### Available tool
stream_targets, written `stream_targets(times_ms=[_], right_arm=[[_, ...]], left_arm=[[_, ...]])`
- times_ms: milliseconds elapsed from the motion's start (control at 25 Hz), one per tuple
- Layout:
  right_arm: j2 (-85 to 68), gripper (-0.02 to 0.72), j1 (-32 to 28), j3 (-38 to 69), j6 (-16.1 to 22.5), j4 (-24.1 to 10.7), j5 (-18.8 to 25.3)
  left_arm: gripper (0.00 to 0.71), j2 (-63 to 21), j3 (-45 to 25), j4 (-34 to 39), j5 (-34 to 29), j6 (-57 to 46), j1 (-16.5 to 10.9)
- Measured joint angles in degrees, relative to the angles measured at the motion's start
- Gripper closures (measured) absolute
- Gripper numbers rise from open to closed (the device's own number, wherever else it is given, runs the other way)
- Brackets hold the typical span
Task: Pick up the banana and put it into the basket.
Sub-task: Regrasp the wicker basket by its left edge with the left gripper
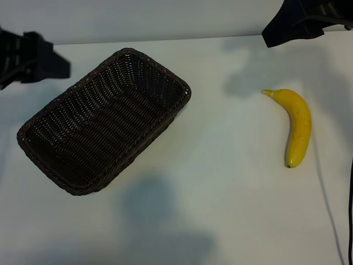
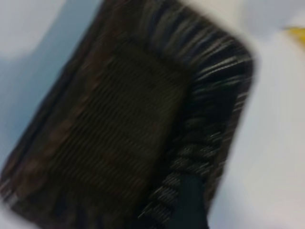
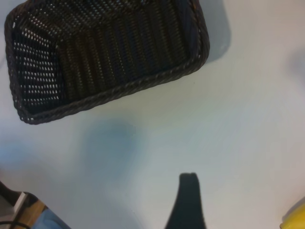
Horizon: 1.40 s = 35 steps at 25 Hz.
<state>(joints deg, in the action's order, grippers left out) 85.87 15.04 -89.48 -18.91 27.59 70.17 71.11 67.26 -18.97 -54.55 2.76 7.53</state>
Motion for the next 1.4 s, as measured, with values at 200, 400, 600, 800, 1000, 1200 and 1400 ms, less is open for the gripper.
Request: stream_targets(times_ms=[200,400,600,800,1000,1200,1400], right_arm=[[0.0,0.098,0.0,0.0,0.0,0.0,0.0],[0.0,0.098,0.0,0.0,0.0,0.0,0.0],[0.0,0.098,0.0,0.0,0.0,0.0,0.0],[0.0,0.098,0.0,0.0,0.0,0.0,0.0],[0.0,0.098,0.0,0.0,0.0,0.0,0.0],[0.0,0.098,0.0,0.0,0.0,0.0,0.0],[0.0,0.098,0.0,0.0,0.0,0.0,0.0]], left_arm=[[0.1,-0.9,-0.9,8.6,-2.8,-11.1,0.0],[0.1,-6.0,-12.9,9.2,2.1,-18.4,0.0],[0.1,-13.6,-29.5,9.7,11.3,-26.2,0.0],[0.1,-22.3,-38.8,16.6,17.5,-38.7,0.0],[0.1,-25.5,-42.1,28.1,18.4,-52.2,0.0],[0.1,-22.3,-42.3,34.4,23.0,-60.3,0.0],[0.1,-14.8,-42.3,35.2,30.0,-62.9,0.0]])
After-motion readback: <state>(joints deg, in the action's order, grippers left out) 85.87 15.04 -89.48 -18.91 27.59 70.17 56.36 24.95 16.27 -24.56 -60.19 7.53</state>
